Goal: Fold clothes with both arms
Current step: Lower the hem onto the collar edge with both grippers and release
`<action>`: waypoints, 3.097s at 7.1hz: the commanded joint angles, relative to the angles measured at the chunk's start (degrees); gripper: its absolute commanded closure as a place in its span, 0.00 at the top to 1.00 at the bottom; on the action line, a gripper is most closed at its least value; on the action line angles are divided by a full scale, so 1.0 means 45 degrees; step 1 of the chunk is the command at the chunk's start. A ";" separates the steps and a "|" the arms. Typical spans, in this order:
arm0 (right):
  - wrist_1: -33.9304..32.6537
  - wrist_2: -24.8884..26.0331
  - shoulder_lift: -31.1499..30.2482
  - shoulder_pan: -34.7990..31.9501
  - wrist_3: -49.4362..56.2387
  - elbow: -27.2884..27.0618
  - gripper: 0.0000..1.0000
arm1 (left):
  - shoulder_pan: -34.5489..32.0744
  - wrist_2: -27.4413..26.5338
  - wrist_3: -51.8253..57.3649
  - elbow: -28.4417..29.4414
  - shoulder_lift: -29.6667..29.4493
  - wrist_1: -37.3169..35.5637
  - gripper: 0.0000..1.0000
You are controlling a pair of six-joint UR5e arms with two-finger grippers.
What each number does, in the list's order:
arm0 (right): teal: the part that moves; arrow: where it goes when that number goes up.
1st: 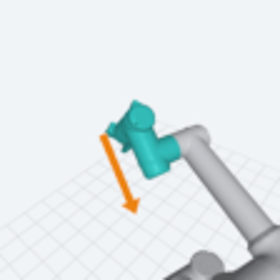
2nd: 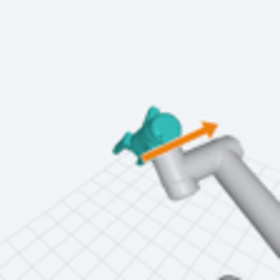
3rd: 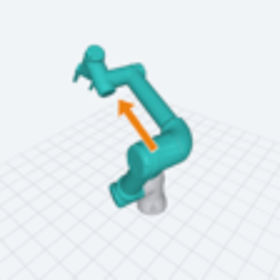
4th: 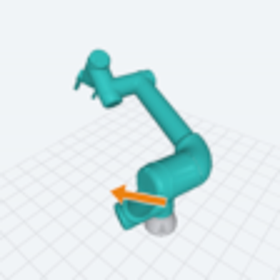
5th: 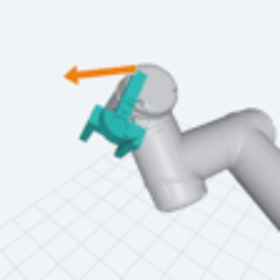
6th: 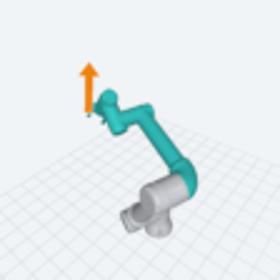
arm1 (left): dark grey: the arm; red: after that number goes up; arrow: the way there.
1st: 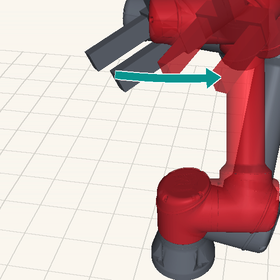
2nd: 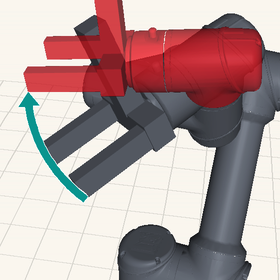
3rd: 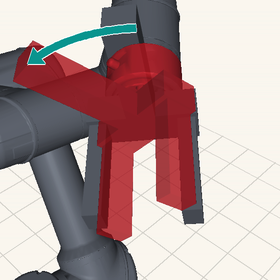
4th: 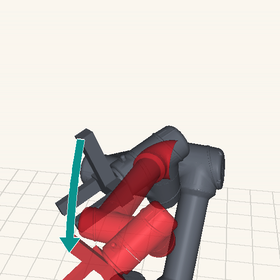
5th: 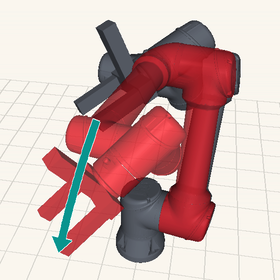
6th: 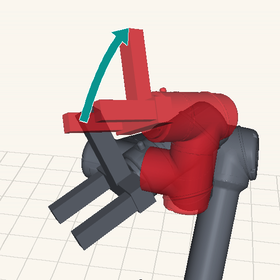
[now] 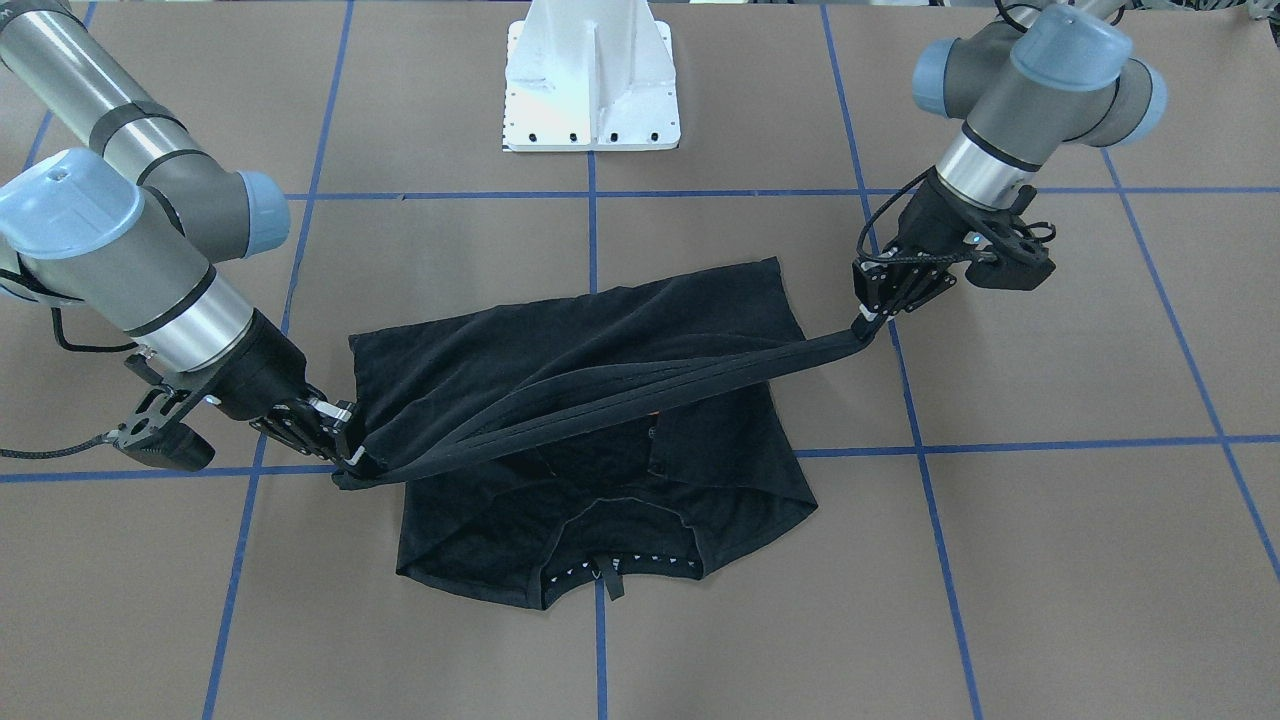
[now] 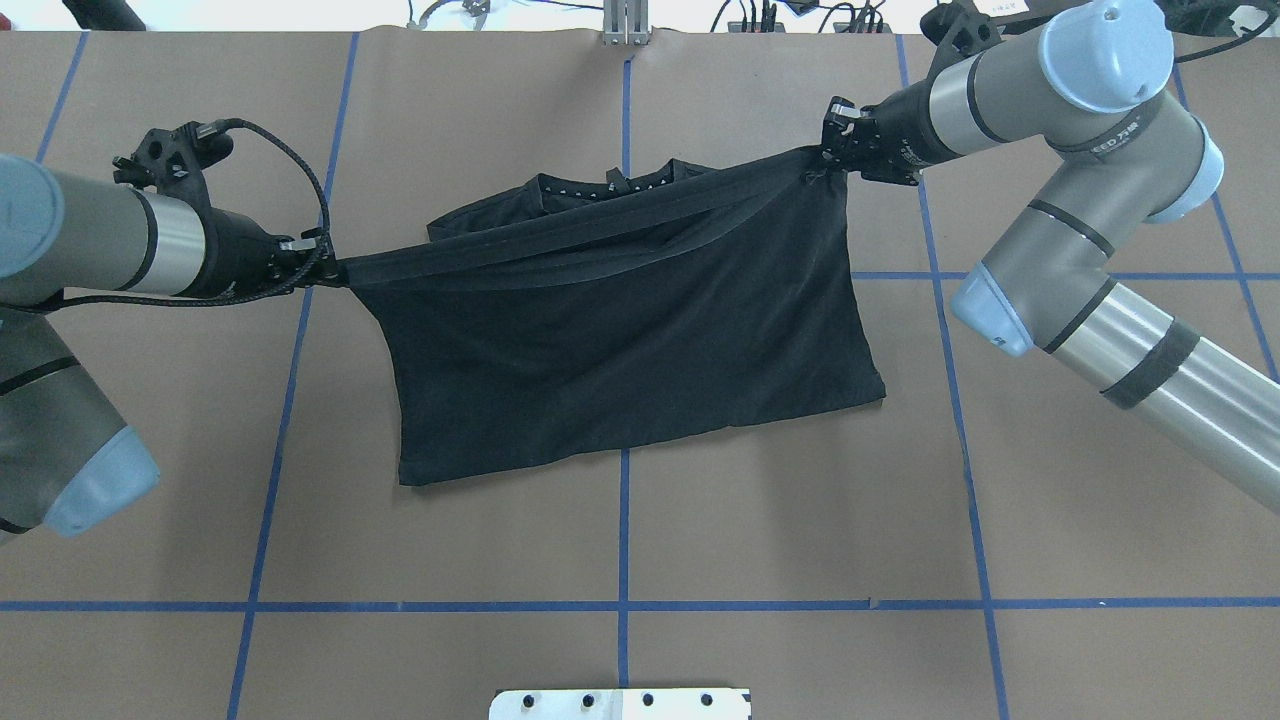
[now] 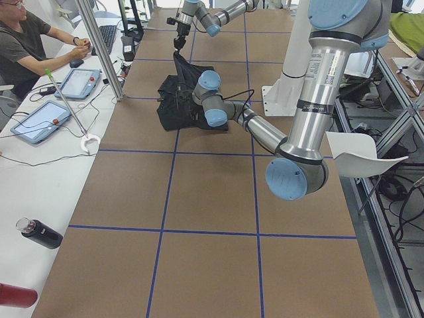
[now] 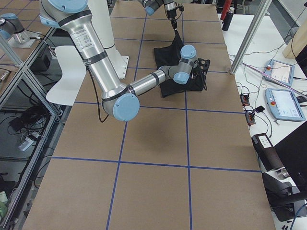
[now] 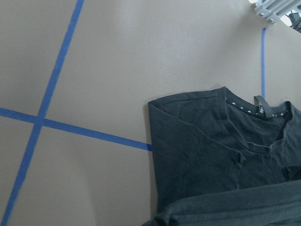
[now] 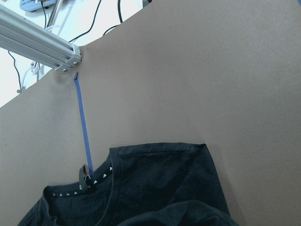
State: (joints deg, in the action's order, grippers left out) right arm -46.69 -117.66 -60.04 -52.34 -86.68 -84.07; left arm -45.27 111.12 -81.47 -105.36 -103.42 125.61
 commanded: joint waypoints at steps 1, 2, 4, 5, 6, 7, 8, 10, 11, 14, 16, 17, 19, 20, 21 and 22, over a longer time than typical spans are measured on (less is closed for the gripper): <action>-0.0016 0.0424 0.0603 0.0009 0.0004 0.0708 0.00 | 0.0040 -0.0162 -0.0040 0.0792 -0.0550 0.0035 0.00; -0.0016 0.0502 0.0762 0.0009 0.0004 0.0983 0.00 | 0.0020 -0.0279 -0.0040 0.1182 -0.0901 0.0035 0.00; 0.0003 0.0659 0.1036 0.0029 0.0004 0.1336 0.00 | -0.0096 -0.0495 -0.0001 0.1457 -0.1195 0.0016 0.00; -0.0016 0.0795 0.1037 0.0029 0.0042 0.1376 0.00 | -0.0136 -0.0495 0.0018 0.1614 -0.1294 0.0016 0.00; -0.0016 0.0912 0.1191 0.0087 0.0043 0.1647 0.00 | -0.0156 -0.0746 -0.0001 0.1964 -0.1546 0.0035 0.00; 0.0023 0.0933 0.1232 0.0088 0.0043 0.1786 0.00 | -0.0156 -0.1020 -0.0020 0.2354 -0.1858 0.0035 0.00; 0.0236 0.0933 0.1251 0.0088 0.0043 0.1942 0.00 | -0.0368 -0.1042 0.0057 0.2745 -0.1977 0.0093 0.00; 0.0257 0.1030 0.1252 0.0088 0.0043 0.2021 0.00 | -0.0663 -0.1061 0.0097 0.3448 -0.2309 0.0132 0.00; 0.0257 0.1185 0.1252 0.0088 0.0043 0.2021 0.00 | -0.0702 -0.1119 0.0077 0.3722 -0.2504 0.0133 0.00; 0.0432 0.1460 0.1720 0.0088 0.0043 0.2899 0.00 | -0.0741 -0.1627 0.0058 0.4466 -0.3033 0.0172 0.00; 0.0531 0.1499 0.1720 0.0107 0.0062 0.3076 0.00 | -0.0839 -0.1861 0.0077 0.4681 -0.3033 0.0191 0.00; 0.0531 0.1499 0.1740 0.0107 0.0024 0.3076 0.00 | -0.0839 -0.1862 0.0039 0.4682 -0.3091 0.0191 0.00; 0.0531 0.1460 0.1915 0.0107 -0.0016 0.2998 0.00 | -0.0820 -0.1843 -0.0156 0.4643 -0.3383 0.0191 0.00; 0.0531 0.1383 0.1916 0.0107 -0.0016 0.2920 0.00 | -0.0820 -0.1843 -0.0486 0.4643 -0.3501 0.0191 0.00; 0.0531 0.1363 0.1954 0.0107 -0.0016 0.2842 0.00 | -0.0800 -0.1823 -0.0876 0.4605 -0.3560 0.0191 0.00; 0.0531 0.1324 0.1955 0.0107 -0.0016 0.2764 0.00 | -0.0781 -0.1804 -0.0880 0.4546 -0.3561 0.0191 0.00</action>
State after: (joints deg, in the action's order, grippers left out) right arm -44.30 -111.50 -51.32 -51.86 -86.74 -71.19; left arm -48.87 102.91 -84.62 -84.64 -119.26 126.47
